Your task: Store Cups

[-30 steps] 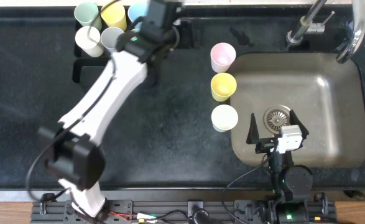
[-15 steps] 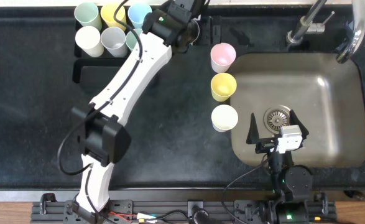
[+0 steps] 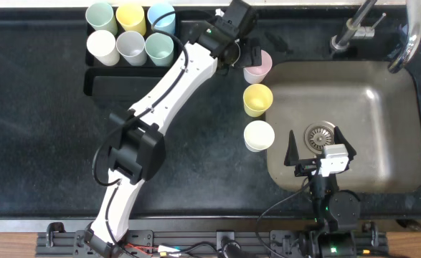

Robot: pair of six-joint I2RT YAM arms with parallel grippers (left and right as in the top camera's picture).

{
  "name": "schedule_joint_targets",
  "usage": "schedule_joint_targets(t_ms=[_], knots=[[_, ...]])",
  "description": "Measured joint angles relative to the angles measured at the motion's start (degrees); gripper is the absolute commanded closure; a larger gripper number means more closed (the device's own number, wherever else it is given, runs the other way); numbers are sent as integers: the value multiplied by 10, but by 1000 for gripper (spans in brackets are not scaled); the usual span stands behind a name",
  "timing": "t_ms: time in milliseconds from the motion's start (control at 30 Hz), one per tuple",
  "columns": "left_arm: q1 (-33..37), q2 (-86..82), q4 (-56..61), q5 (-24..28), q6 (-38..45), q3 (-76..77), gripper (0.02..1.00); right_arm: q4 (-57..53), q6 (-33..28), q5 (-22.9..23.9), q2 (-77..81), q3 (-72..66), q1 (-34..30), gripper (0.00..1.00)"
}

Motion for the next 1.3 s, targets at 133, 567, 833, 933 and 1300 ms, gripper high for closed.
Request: schedule_joint_targets(t_ms=[133, 567, 833, 933, 1300], knots=[[0, 15, -2, -2, -4, 20, 18, 0, 0, 0, 0, 0, 0, 5], [0, 64, -32, -12, -6, 78, 18, 1, 0, 0, 0, 0, 0, 7], [0, 80, -5, -14, -21, 82, 104, 0, 0, 0, 0, 0, 0, 5], [0, 90, -6, -14, -23, 82, 159, 0, 0, 0, 0, 0, 0, 5], [0, 94, -25, -14, -31, 82, 378, 1, 0, 0, 0, 0, 0, 7]])
